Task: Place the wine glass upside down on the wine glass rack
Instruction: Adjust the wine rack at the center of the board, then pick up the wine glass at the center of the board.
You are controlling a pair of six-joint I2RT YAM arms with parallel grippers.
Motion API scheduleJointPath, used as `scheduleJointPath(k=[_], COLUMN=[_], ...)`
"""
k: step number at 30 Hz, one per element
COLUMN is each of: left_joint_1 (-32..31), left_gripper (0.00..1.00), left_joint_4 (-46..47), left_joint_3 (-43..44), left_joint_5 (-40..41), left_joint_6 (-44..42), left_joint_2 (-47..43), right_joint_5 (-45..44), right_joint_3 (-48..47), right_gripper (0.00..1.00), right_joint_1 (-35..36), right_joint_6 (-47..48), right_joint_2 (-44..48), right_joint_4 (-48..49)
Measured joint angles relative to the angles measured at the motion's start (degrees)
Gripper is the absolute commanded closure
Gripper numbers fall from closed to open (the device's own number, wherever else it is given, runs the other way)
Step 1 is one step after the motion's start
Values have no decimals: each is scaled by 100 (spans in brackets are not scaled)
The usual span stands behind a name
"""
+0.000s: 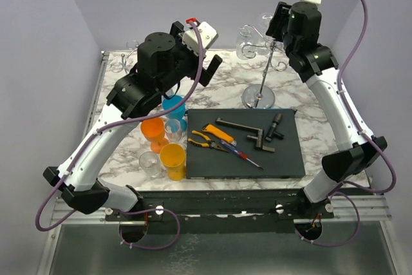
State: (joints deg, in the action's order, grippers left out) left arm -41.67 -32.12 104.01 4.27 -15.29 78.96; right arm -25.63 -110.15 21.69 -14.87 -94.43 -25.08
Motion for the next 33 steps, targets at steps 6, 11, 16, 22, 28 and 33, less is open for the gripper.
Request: scheduleJointPath(k=[6,11,16,22,28,33], left_joint_1=[142,951,2105,3237,3650,3711], left_gripper=[1,1,1,1,1,1], left_joint_4=[-269,-793,-1259,-1609,-1740,-1731], left_joint_3=[81,525,925,155,-651,-730], left_joint_5=[101,87,48,-15,-116,-111], left_joint_6=[2,208,260,264,518,815], left_joint_2=[-26,-24,-83,-632,-986,-984], right_joint_5=[101,-52,-98,-109,173,490], right_joint_3=[-590,-1659,-2107,-1784,-1421,-1231], right_gripper=[27,26,26,31,33,34], right_joint_1=[98,1211,2765,4186,5211,5683], right_joint_6=[0,275,407,168,-138,-319], right_joint_2=[125,35,-201,-636,-1073,-1552], right_joint_4=[-385,-811,-1167,-1775,-2002,-1950])
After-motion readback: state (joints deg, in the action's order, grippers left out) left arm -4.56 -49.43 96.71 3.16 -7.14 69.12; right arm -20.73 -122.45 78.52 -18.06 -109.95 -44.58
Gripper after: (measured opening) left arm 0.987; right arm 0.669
